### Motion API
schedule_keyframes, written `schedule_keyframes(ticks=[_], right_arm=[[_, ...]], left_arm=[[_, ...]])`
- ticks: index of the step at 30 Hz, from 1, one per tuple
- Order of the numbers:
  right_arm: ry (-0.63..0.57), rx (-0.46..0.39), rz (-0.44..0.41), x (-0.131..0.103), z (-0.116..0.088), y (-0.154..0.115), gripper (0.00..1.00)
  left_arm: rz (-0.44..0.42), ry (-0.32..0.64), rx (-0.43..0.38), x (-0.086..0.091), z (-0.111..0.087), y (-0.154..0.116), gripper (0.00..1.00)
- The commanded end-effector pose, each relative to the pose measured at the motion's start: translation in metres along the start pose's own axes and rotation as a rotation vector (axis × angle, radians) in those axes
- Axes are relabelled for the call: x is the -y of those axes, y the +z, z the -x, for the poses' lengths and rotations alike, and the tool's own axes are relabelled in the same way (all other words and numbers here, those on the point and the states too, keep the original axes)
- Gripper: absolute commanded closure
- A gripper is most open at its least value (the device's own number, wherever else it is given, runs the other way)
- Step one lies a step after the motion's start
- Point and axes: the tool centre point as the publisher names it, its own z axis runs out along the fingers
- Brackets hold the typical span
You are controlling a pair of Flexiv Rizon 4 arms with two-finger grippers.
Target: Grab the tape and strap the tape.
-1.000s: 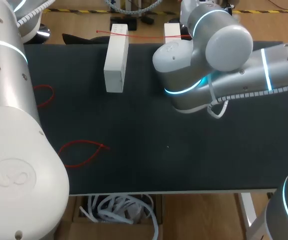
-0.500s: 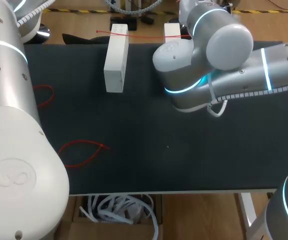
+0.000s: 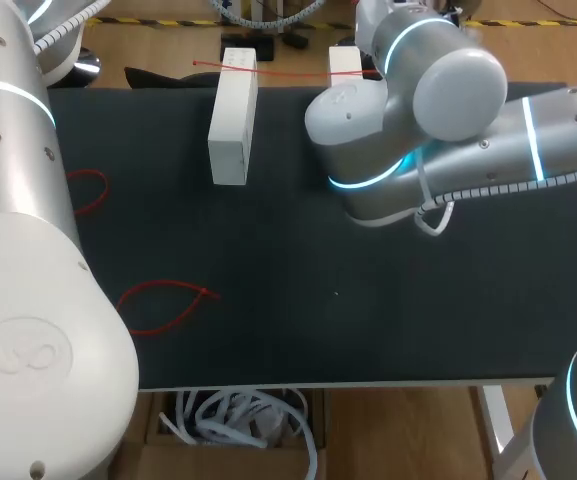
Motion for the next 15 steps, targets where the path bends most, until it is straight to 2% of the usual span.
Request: schedule_keyframes(ticks=[1,15], right_arm=[[-0.003,-0.012,0.002,-0.0025,0.0022,-0.0012,1.00],[-0.002,-0.014,0.014,-0.0070,0.0016,-0.0001,1.00]], left_arm=[[0.005,-0.001,-0.003,0.0015,0.0009,-0.0011,1.00],[0.005,-0.001,-0.003,0.0015,0.0009,-0.0011,1.00]])
